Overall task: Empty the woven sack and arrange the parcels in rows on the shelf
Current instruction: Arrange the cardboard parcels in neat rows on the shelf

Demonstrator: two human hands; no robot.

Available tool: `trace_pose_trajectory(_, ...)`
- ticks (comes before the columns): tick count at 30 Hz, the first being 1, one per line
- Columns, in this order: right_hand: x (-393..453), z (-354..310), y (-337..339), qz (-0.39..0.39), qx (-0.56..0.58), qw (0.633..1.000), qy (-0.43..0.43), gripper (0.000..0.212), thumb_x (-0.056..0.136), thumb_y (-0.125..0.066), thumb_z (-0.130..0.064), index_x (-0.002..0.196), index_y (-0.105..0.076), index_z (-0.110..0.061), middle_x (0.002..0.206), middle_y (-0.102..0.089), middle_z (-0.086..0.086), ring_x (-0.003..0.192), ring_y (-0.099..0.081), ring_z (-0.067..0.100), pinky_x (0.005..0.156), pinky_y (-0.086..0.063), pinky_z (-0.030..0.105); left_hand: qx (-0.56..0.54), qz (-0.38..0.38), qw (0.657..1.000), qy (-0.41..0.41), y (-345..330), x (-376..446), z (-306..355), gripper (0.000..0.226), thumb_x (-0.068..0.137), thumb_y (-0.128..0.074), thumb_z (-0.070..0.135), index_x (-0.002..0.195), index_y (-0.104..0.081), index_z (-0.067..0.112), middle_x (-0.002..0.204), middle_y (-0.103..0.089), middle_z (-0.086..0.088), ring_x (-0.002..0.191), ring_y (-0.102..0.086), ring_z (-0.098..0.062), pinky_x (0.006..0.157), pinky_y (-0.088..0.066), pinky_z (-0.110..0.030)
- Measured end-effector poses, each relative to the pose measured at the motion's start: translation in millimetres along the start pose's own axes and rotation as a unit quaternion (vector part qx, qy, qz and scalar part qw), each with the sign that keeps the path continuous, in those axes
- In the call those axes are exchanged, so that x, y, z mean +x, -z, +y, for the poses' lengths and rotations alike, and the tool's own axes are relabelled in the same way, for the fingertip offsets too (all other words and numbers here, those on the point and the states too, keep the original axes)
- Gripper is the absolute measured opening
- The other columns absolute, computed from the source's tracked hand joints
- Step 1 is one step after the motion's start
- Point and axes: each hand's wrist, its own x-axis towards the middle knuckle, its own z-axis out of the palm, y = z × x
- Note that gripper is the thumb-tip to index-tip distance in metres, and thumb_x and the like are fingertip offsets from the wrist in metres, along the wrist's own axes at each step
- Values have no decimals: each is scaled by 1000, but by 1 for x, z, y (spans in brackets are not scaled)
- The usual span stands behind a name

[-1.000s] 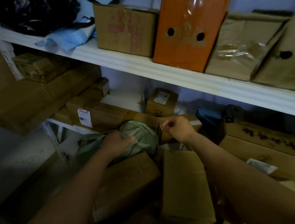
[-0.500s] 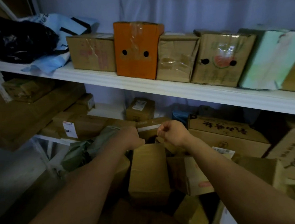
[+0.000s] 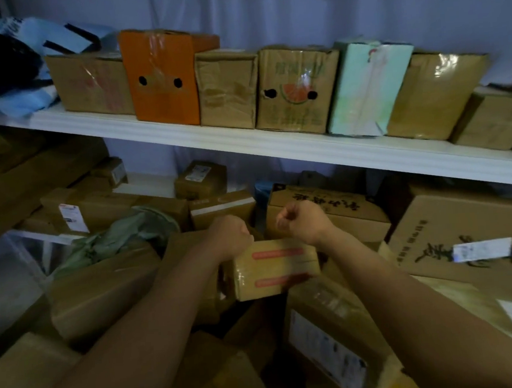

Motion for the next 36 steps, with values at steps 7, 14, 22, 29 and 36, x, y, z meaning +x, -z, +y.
trace_pose_trajectory(7, -15, 44, 33, 48, -6, 999, -15, 21, 91, -60, -20, 73, -58, -30, 80, -61, -11, 85, -60, 11, 73, -45, 25, 7, -25, 999, -23, -31, 3, 35, 39, 79, -69, 28, 115, -58, 21, 115, -56, -4, 112, -53, -25, 96, -46, -47)
trace_pose_trajectory(14, -47, 53, 32, -260, -137, 952, -85, 102, 59, -73, -66, 145, -27, -38, 156, -23, 2, 142, -23, 30, 113, -27, 52, 366, -138, 920, -24, -60, 9, 22, 137, 56, -84, 42, 145, 19, 39, 157, 20, -8, 144, 3, -39, 106, -21, -69)
trace_pose_trajectory(22, -61, 68, 9, -200, -259, 932, -155, 107, 62, -74, -51, 147, -10, -43, 142, -33, 9, 126, -42, 33, 97, -46, 44, 294, -29, 955, -40, -80, 8, 18, 114, 56, -69, 67, 146, -8, 33, 139, -31, -13, 128, -30, -33, 106, -25, -57)
trace_pose_trajectory(29, -67, 89, 17, -38, -269, 943, -192, 85, 68, -67, -59, 140, -32, -33, 134, -41, 10, 123, -43, 31, 105, -34, 48, 144, -15, 989, 14, -89, 5, 15, 113, 54, -69, 73, 145, -15, 33, 141, -31, -12, 130, -31, -33, 103, -33, -51)
trace_pose_trajectory(36, -67, 105, 23, 105, -261, 936, -213, 77, 73, -60, -62, 138, -35, -29, 134, -40, 8, 125, -41, 31, 107, -29, 50, 68, 12, 996, 65, -90, -5, 18, 112, 53, -67, 75, 144, -18, 29, 143, -29, -13, 132, -30, -33, 104, -34, -50)
